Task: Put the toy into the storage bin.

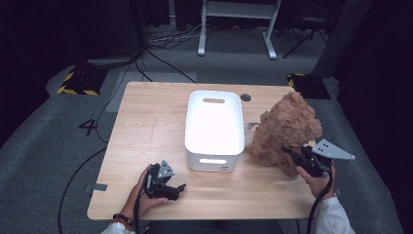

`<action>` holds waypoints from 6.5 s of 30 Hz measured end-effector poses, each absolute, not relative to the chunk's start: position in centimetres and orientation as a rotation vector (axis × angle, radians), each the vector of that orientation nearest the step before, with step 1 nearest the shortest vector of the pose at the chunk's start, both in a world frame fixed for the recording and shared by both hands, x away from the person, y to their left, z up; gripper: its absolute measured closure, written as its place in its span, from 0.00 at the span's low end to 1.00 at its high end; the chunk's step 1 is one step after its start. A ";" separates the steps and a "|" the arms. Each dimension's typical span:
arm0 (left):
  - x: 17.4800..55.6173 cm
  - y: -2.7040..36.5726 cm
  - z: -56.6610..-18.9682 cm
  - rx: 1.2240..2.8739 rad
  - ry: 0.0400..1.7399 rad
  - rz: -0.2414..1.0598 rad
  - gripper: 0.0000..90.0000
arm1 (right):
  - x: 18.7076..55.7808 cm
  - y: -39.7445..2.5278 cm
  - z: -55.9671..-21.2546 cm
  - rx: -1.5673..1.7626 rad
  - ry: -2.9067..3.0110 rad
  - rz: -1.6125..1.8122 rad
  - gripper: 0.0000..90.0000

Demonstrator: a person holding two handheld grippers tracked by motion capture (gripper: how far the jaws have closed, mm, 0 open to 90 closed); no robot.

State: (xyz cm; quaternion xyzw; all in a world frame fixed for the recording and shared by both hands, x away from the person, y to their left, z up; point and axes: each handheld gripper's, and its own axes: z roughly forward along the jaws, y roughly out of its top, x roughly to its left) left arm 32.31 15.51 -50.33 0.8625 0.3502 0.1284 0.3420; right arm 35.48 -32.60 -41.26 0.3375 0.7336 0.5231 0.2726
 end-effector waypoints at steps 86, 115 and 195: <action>32.3 15.5 -50.3 2.242 0.911 0.335 0.16 | 38.1 -19.2 -30.2 0.626 1.962 1.499 0.85; 32.3 15.5 -50.3 2.242 0.912 0.334 0.16 | 39.8 -13.7 -33.3 0.620 2.147 1.390 0.83; 32.3 15.5 -50.3 2.241 0.910 0.333 0.16 | 40.8 -12.4 -36.5 0.609 2.542 1.225 0.63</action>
